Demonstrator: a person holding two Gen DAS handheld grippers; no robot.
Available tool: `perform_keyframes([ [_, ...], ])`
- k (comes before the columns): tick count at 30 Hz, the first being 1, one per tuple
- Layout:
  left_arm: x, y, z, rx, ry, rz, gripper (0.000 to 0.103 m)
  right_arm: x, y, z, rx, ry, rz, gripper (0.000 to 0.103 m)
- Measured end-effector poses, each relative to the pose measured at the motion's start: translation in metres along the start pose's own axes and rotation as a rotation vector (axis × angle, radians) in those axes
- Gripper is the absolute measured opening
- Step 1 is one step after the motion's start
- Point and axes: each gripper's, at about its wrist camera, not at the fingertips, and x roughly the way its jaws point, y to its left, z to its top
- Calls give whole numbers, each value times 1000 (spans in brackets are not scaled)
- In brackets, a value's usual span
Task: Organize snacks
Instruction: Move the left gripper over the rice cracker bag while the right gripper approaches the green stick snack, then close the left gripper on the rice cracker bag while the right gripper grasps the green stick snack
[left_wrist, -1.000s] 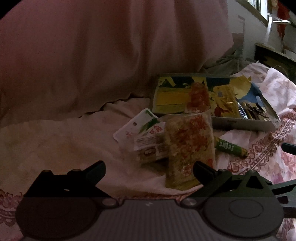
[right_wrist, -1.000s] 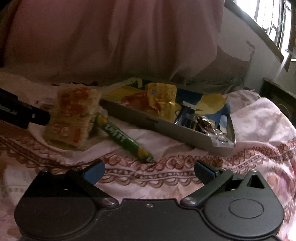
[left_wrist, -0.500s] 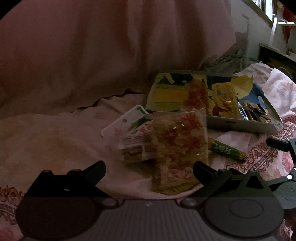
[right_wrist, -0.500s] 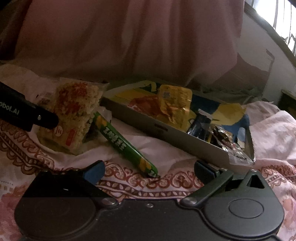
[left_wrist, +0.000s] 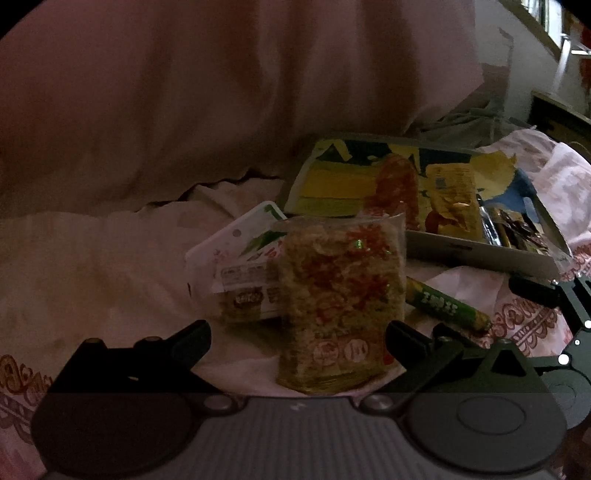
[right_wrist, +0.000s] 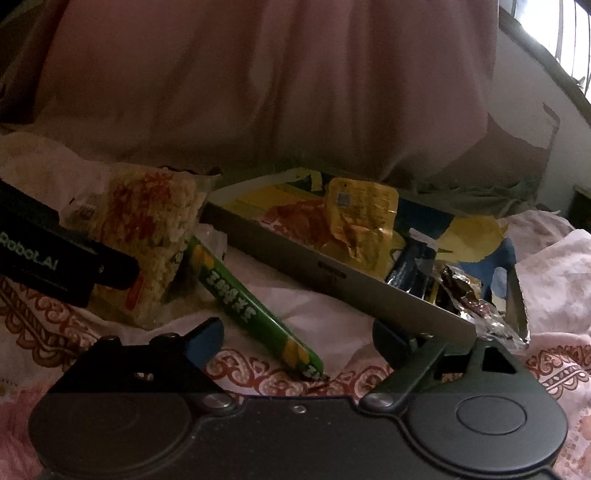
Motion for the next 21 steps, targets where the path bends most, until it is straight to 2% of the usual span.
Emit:
perform_keyframes([
  [5,4,-4,1,-14,18,4,103,3,0,2,7,-6,12,83],
  [12,12,-6,1,-60,42,-14,103,10,1,-3,2,-13,45,71],
  [18,20,-8,2,-99,57,-45,103,16,-2,-5,14,-24,64,70],
  [21,26,-10,4,-113,67,-29,103,20,1,-6,-2,-30,70,70],
])
